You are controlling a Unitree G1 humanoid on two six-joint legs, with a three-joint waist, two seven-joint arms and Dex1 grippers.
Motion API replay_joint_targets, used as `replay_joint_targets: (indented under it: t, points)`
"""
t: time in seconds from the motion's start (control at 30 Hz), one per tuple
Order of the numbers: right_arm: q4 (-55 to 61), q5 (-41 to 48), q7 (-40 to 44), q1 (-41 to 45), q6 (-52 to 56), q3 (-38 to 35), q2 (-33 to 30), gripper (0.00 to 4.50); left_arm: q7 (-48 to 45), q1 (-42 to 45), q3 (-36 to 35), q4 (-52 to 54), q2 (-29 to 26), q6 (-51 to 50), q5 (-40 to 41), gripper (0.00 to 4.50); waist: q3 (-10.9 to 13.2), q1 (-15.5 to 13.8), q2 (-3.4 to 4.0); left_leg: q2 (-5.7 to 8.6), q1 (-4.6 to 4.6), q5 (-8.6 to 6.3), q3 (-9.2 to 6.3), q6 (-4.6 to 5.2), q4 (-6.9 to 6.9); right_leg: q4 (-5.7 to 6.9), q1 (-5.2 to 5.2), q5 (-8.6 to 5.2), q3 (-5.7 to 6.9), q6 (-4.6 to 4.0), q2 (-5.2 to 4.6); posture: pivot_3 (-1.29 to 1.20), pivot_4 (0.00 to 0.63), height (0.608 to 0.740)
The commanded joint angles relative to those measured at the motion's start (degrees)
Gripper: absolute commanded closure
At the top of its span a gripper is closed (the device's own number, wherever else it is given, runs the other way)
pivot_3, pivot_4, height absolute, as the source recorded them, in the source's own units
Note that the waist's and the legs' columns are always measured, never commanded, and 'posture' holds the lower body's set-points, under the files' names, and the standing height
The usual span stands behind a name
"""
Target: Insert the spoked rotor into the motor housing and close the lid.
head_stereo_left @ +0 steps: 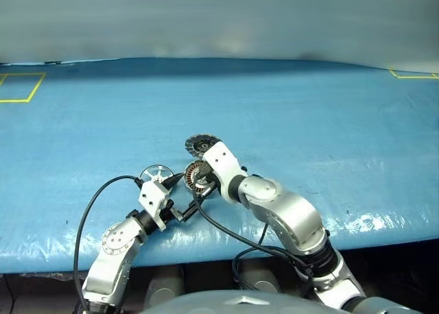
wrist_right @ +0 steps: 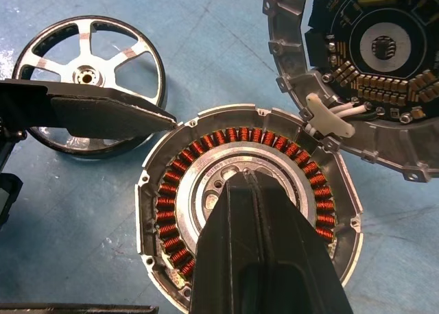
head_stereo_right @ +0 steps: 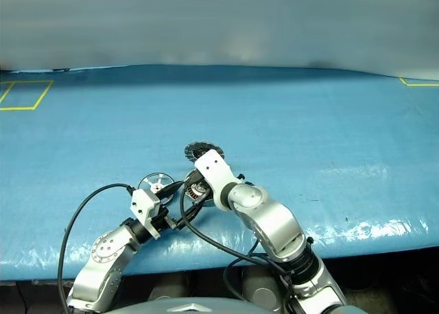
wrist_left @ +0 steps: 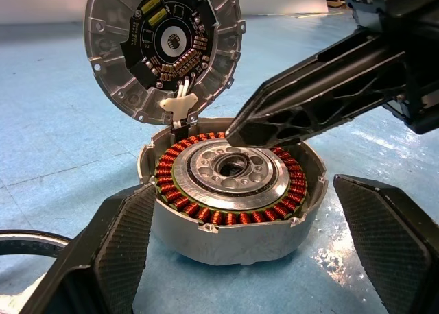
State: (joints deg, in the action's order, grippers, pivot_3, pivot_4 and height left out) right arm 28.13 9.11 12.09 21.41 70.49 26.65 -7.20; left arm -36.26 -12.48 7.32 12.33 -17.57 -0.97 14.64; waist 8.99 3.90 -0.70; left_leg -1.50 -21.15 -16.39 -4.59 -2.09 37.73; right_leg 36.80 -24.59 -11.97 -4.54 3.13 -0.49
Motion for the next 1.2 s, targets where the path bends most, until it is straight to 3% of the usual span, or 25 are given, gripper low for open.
replay_joint_targets:
  t: [0.03,0.63,1.2]
  points:
    - [-0.3,-0.3,0.1,1.7,-1.4,0.4,0.4,4.49,0.3,0.0,0.4,2.8,0.3,0.1,0.4,0.0,0.0,0.0,0.0,0.0,0.0,0.0,0.0,0.0,0.0,0.0,0.0,0.0,0.0,0.0,0.0,0.0,0.15,0.74]
    - [1.5,0.2,0.0,-1.9,0.5,-0.7,-3.1,4.49,-0.4,0.5,0.6,1.5,0.7,0.9,0.3,0.0,0.0,-0.1,0.0,0.0,0.0,0.0,-0.01,0.0,-0.03,-0.01,0.0,0.0,0.02,0.0,0.0,0.0,0.15,0.74]
    - [0.7,0.7,0.1,-4.2,-1.2,-1.3,-1.7,4.49,-0.4,0.8,0.6,2.4,0.3,0.1,0.2,0.0,0.0,0.0,0.0,0.0,0.03,0.0,-0.01,0.0,-0.02,0.0,0.02,-0.02,0.01,-0.03,0.0,0.0,0.15,0.74]
